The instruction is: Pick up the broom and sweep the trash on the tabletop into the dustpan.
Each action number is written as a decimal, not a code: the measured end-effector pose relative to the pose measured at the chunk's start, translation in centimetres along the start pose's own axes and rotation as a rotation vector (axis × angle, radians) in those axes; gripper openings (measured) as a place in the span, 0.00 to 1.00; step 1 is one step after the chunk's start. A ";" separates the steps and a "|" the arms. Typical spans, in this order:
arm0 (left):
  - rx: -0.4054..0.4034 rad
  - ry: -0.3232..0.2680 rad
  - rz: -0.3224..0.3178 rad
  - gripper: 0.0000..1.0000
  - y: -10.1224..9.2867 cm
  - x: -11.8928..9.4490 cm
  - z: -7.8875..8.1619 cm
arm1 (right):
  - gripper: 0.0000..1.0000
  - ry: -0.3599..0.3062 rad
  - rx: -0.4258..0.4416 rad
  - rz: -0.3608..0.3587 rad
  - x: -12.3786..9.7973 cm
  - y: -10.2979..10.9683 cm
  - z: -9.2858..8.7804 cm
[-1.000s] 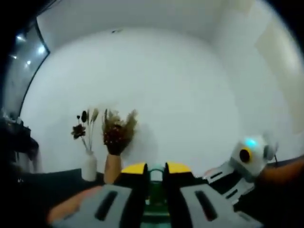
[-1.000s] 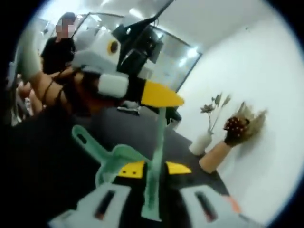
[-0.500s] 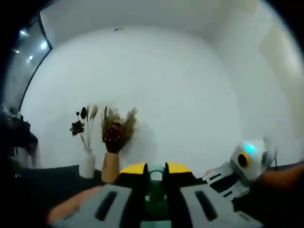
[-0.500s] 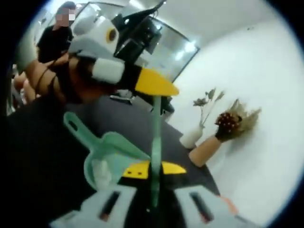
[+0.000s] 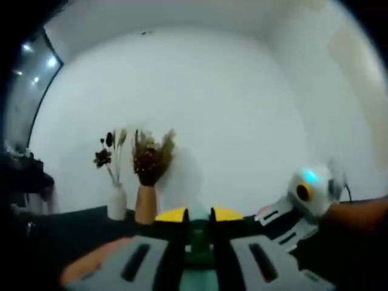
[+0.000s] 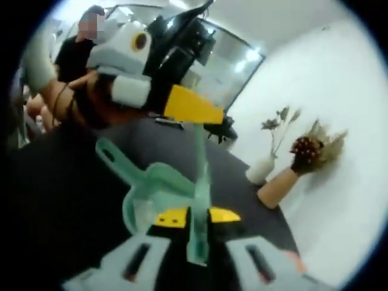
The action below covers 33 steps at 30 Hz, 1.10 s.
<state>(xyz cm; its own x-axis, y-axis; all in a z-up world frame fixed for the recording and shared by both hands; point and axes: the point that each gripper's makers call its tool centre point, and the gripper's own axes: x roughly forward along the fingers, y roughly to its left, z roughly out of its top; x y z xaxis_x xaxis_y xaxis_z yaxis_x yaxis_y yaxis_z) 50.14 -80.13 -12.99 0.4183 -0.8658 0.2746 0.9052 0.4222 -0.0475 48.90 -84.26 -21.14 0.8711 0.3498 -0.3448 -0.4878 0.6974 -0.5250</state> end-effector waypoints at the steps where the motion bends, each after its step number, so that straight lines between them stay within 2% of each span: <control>1: 0.001 0.003 -0.002 0.15 -0.2 -0.1 -0.1 | 0.16 0.008 0.022 0.022 -0.1 0.3 -0.1; 8: 0.023 0.013 0.014 0.15 -0.4 -0.8 -0.4 | 0.16 -0.003 0.087 0.118 -2.1 1.1 0.5; 11: 0.012 0.020 0.023 0.15 -0.1 -1.5 -0.7 | 0.16 -0.060 0.157 0.134 -3.3 0.7 1.5; 15: 0.006 0.028 0.032 0.15 0.0 -2.3 -1.0 | 0.14 -0.130 0.218 0.048 -4.6 -2.0 1.7; 19: 0.004 0.045 0.037 0.15 -0.1 -2.9 -1.4 | 0.13 -0.115 0.235 0.015 -4.8 -3.0 0.5; 28: 0.014 0.099 0.045 0.15 -0.3 -4.5 -2.8 | 0.12 -0.120 0.279 -0.070 -5.2 -4.6 -0.6; 30: 0.004 0.110 0.045 0.15 -0.4 -4.7 -2.9 | 0.11 -0.118 0.286 -0.077 -5.3 -5.4 -1.1; 33: 0.001 0.127 0.046 0.15 -0.4 -5.1 -3.2 | 0.11 -0.112 0.292 -0.086 -5.4 -5.4 -1.2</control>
<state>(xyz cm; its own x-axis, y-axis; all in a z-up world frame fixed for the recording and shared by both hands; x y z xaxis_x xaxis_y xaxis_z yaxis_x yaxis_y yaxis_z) 47.93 -76.73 -17.44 0.4656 -0.8724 0.1486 0.8848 0.4626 -0.0566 46.82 -90.67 -17.36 0.9170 0.3377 -0.2123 -0.3899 0.8716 -0.2972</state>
